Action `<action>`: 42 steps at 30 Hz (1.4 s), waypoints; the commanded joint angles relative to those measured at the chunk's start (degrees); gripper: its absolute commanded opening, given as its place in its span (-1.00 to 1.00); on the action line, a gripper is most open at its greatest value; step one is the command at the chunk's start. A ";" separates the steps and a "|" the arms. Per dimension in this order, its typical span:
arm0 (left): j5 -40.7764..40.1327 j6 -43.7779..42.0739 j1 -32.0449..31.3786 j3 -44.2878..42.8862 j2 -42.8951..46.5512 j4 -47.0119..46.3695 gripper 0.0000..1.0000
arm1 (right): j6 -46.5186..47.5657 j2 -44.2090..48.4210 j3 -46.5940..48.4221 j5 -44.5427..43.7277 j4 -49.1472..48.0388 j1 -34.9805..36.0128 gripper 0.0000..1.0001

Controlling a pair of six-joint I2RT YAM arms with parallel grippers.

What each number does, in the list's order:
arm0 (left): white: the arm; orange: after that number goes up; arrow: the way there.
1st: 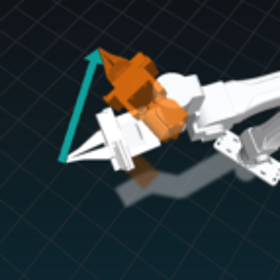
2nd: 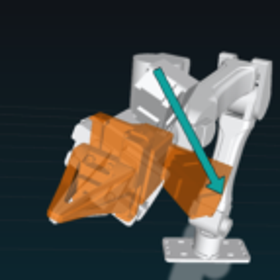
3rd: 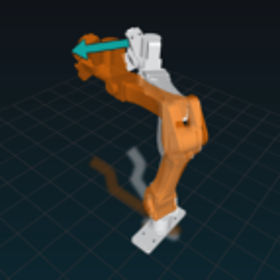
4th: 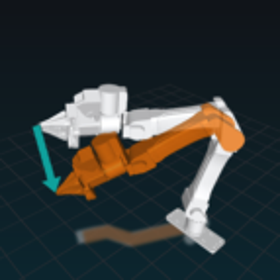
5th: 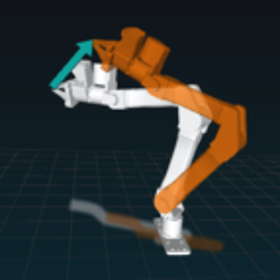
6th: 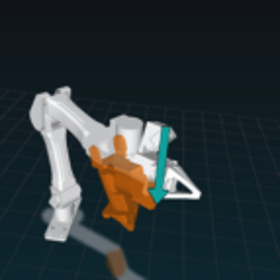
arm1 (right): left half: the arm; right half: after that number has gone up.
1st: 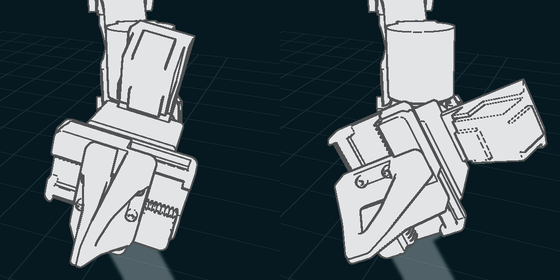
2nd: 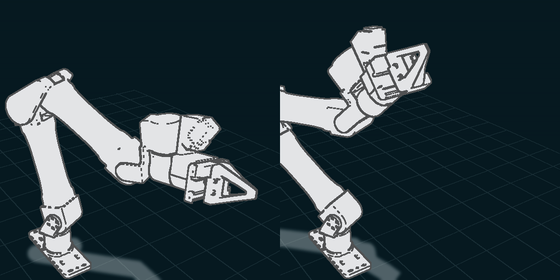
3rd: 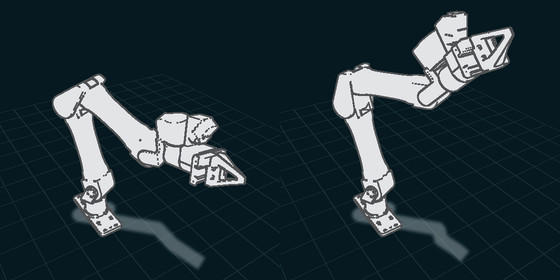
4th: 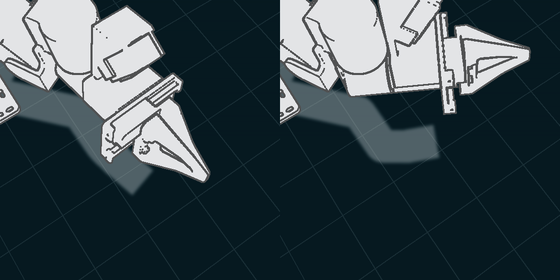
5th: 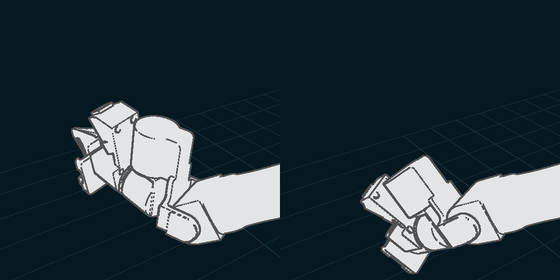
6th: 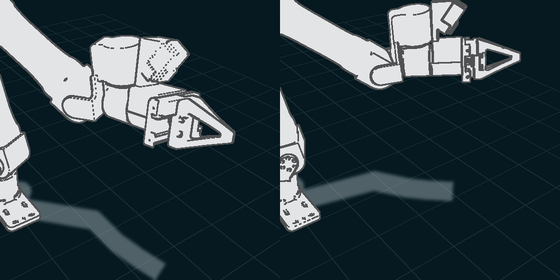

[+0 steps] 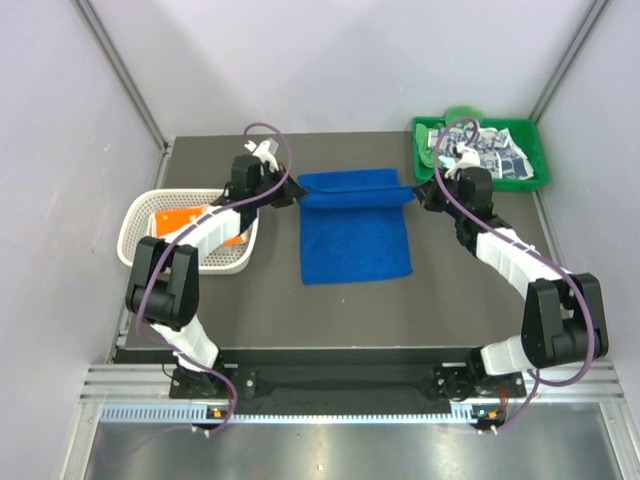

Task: Fold and stack the towels
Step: Fold the towel

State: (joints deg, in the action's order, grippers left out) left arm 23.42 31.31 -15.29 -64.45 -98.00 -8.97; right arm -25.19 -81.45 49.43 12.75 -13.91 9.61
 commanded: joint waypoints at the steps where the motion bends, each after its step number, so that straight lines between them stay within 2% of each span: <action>1: -0.39 -1.16 -0.18 1.69 3.69 -1.49 -1.00 | 0.23 3.23 -1.00 -0.27 -1.56 0.50 -1.00; 23: -0.66 -0.28 -1.50 9.60 3.95 -5.44 -1.00 | 0.14 2.96 -7.86 -0.62 -3.93 1.73 -1.00; 34: -1.09 -1.87 -1.50 8.46 9.22 -1.49 -1.00 | 0.76 8.67 -5.66 -1.59 0.29 1.82 -0.99; 42: -1.18 -1.87 -1.67 11.35 10.19 -2.19 -1.00 | 0.14 10.61 -8.91 -1.24 -0.76 1.82 -1.00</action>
State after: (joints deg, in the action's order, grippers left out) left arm 22.87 30.39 -16.69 -54.78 -89.49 -9.91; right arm -25.15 -71.99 41.21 12.08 -12.47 10.87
